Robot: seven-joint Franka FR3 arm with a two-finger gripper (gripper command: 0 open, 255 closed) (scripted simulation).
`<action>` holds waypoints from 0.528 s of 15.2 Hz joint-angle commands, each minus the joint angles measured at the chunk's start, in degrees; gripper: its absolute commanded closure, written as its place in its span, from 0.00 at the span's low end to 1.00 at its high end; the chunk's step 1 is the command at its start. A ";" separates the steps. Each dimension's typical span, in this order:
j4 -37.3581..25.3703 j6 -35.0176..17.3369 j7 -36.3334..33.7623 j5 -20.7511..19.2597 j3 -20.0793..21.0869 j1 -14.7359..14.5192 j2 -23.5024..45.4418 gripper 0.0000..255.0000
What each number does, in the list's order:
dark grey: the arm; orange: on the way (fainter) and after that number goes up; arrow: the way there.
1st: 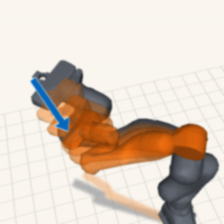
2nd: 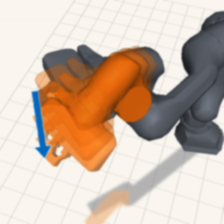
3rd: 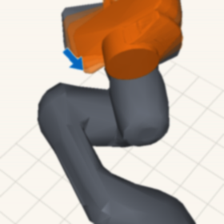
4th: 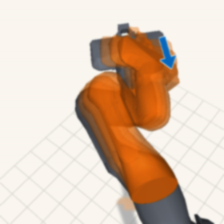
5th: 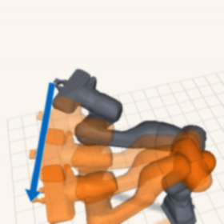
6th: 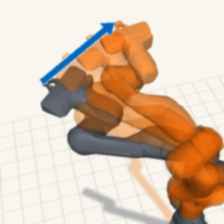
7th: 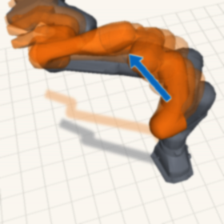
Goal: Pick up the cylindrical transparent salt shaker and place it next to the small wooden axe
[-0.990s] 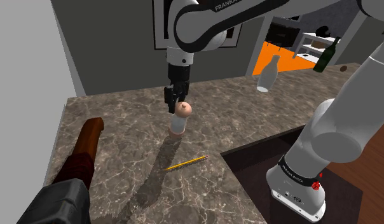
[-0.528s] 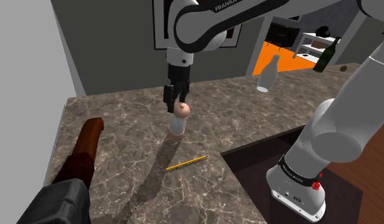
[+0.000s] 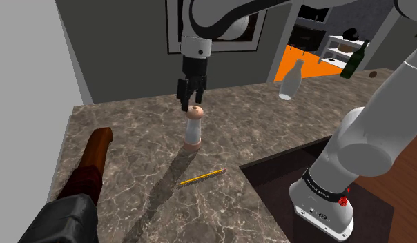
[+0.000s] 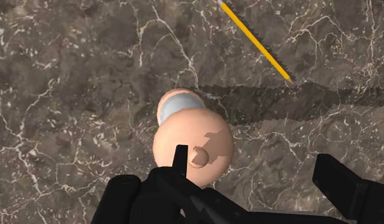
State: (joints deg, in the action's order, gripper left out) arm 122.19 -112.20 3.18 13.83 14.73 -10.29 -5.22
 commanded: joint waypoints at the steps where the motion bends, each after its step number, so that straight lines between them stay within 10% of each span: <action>1: -1.07 1.74 0.04 -0.08 -0.23 0.18 -0.53 0.00; 8: -1.07 1.74 0.04 -0.08 -0.24 0.18 -0.53 0.00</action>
